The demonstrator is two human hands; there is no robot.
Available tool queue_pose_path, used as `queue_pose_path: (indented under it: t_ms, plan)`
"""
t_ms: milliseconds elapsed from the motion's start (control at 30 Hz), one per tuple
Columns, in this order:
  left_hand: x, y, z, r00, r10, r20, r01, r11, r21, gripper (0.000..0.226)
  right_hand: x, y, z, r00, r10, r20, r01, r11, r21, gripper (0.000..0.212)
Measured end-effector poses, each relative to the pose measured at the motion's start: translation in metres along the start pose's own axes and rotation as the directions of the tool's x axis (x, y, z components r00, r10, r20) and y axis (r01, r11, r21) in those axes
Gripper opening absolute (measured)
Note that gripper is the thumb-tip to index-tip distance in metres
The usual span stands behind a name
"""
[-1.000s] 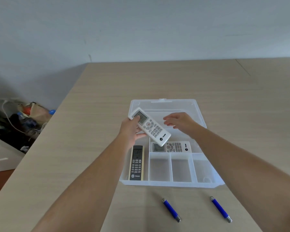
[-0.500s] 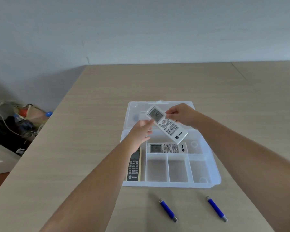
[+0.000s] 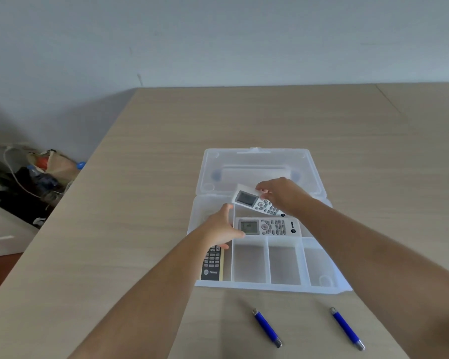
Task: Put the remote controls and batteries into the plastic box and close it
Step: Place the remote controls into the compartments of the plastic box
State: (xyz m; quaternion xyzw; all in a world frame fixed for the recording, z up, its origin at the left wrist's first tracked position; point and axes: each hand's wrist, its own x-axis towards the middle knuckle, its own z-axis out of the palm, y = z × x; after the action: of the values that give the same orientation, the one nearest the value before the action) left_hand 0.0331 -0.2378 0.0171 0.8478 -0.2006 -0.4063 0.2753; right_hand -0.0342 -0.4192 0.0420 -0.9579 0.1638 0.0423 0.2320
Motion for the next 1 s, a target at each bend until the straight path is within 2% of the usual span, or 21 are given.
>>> queue_pose_path:
  t_ms: [100, 233, 367, 500, 800, 1000]
  plan:
    - [0.000, -0.001, -0.002, 1.000, -0.010, 0.025, 0.011, 0.999, -0.040, 0.084, 0.002, 0.003, 0.002, 1.000, 0.002, 0.006, -0.002, 1.000, -0.002, 0.026]
    - [-0.003, -0.004, -0.001, 0.999, -0.025, 0.045, 0.022, 0.999, 0.048, 0.087, 0.002, 0.008, 0.000, 0.999, -0.001, 0.038, 0.004, 0.996, -0.094, 0.028]
    - [-0.003, -0.003, 0.000, 0.999, -0.031, 0.043, 0.029, 0.999, 0.045, 0.086, -0.003, 0.012, 0.002, 0.994, -0.073, 0.087, 0.094, 0.960, -0.264, 0.012]
    - [-0.003, -0.003, 0.000, 0.999, -0.022, 0.050, 0.021, 1.000, 0.022, 0.087, -0.008, 0.008, 0.015, 0.983, -0.104, 0.154, 0.154, 0.922, -0.355, 0.028]
    - [-0.005, -0.003, -0.001, 0.998, -0.013, 0.060, 0.016, 0.999, -0.049, 0.085, -0.008, -0.004, 0.033, 0.990, -0.118, 0.075, 0.138, 0.909, -0.392, 0.047]
    - [-0.006, -0.001, 0.000, 0.998, -0.012, 0.055, 0.015, 0.999, -0.049, 0.086, -0.006, -0.013, 0.038, 0.999, -0.047, 0.001, 0.043, 0.909, -0.415, 0.028]
